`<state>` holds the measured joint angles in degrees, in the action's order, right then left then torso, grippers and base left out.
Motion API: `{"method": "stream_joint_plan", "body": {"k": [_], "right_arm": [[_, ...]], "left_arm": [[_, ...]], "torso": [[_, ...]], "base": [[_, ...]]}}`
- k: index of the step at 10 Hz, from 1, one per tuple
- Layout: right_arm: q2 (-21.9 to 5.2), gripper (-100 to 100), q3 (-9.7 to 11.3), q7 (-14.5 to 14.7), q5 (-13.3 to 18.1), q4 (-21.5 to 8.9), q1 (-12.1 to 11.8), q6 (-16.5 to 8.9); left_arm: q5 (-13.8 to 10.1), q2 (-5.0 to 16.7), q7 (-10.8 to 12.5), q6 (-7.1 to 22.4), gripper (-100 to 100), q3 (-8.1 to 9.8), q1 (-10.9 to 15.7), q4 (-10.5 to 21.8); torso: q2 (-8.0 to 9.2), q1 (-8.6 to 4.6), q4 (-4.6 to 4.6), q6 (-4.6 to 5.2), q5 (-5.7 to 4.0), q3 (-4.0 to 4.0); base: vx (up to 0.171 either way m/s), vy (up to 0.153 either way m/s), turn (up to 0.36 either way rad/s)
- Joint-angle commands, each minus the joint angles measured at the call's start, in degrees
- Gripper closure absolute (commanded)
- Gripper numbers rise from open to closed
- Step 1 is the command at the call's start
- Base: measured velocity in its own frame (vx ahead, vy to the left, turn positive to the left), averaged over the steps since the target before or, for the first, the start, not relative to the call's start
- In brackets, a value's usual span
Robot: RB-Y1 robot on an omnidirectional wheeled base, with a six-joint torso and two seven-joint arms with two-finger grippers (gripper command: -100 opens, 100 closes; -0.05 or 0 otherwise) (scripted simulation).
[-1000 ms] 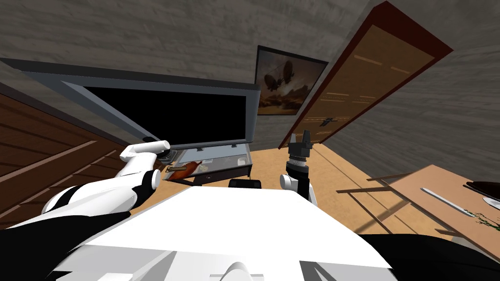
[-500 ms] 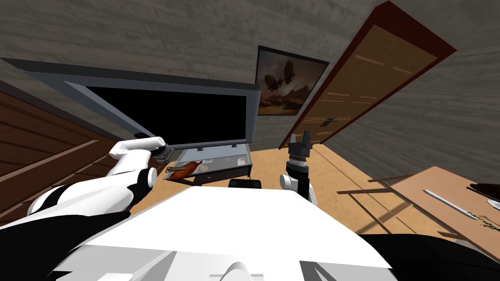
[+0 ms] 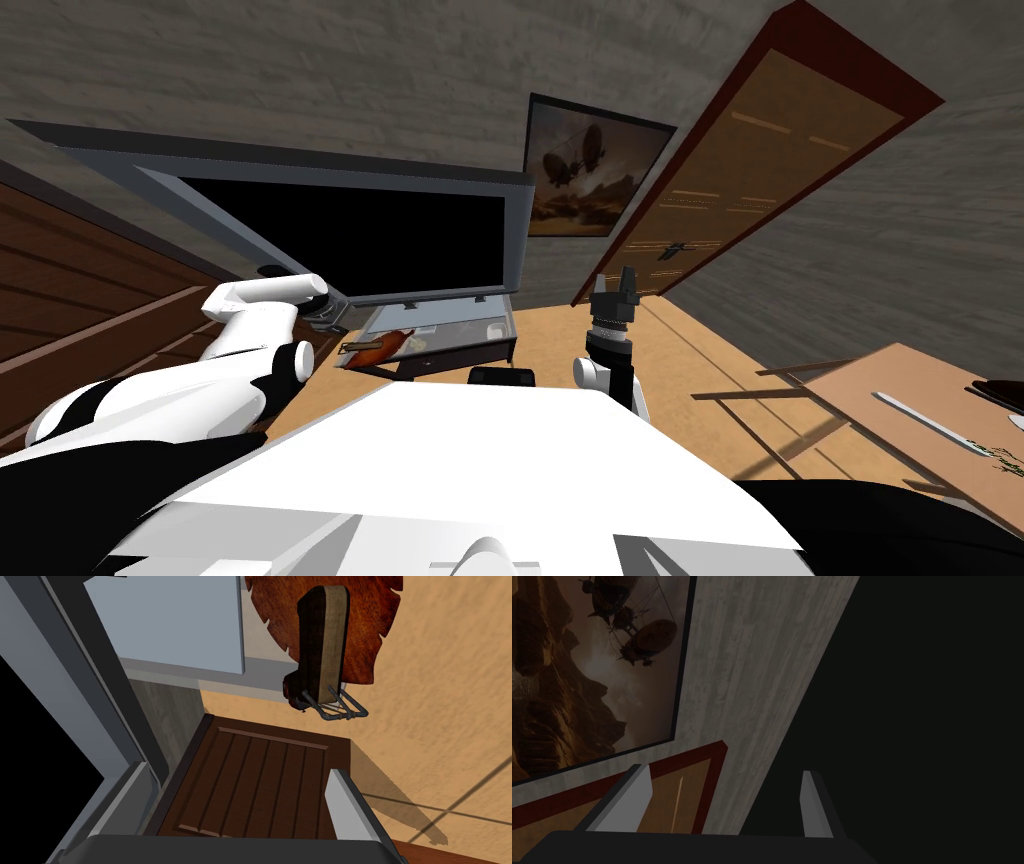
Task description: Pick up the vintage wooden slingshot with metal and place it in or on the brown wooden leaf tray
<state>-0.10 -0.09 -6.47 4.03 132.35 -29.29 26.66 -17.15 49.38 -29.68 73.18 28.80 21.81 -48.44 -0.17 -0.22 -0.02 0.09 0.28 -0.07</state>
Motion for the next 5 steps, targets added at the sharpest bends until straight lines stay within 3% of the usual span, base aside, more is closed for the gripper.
{"method": "stream_joint_plan", "body": {"k": [1, 5], "right_arm": [[0.0, 0, 0.0, 0.0, 0.0, 0.0, 0.0, 0.0], [0.0, 0, 0.0, 0.0, 0.0, 0.0, 0.0, 0.0]], "left_arm": [[0.0, 0.0, 0.0, 0.0, 0, 0.0, 0.0, 0.0], [0.0, 0.0, 0.0, 0.0, 0, 0.0, 0.0, 0.0]], "torso": [[0.0, 0.0, 0.0, 0.0, 0.0, 0.0], [0.0, 0.01, 0.0, 0.0, 0.0, 0.0]], "base": [[0.0, 0.0, 0.0], [0.0, 0.0, 0.0]]}}
